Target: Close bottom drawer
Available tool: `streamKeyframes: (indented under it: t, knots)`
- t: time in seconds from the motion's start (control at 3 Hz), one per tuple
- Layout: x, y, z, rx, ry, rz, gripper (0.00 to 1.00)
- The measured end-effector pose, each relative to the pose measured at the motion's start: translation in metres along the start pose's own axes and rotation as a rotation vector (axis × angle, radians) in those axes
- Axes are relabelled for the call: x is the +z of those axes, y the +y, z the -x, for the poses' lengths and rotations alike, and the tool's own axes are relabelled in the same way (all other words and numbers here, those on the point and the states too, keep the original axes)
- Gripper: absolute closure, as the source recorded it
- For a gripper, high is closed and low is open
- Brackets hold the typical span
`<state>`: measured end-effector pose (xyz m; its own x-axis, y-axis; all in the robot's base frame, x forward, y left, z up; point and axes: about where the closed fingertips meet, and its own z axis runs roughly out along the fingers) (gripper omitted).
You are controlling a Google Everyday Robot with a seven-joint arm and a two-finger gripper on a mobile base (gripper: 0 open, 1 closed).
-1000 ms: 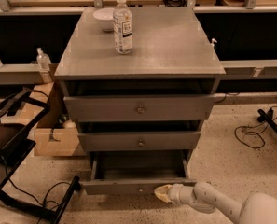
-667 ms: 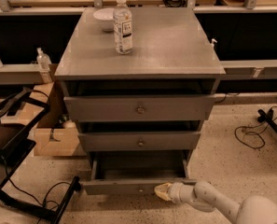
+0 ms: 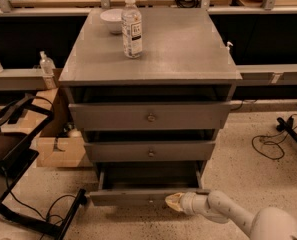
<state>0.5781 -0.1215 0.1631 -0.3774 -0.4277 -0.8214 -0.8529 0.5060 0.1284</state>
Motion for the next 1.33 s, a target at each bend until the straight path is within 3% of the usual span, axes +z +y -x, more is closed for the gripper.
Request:
streamKeyframes:
  t: [0.33,1.33]
  knots:
    - [0.006,-0.015,0.008,-0.014,0.008,-0.006,1.0]
    - [0.011,-0.024,0.012,-0.023,0.015,-0.009,1.0]
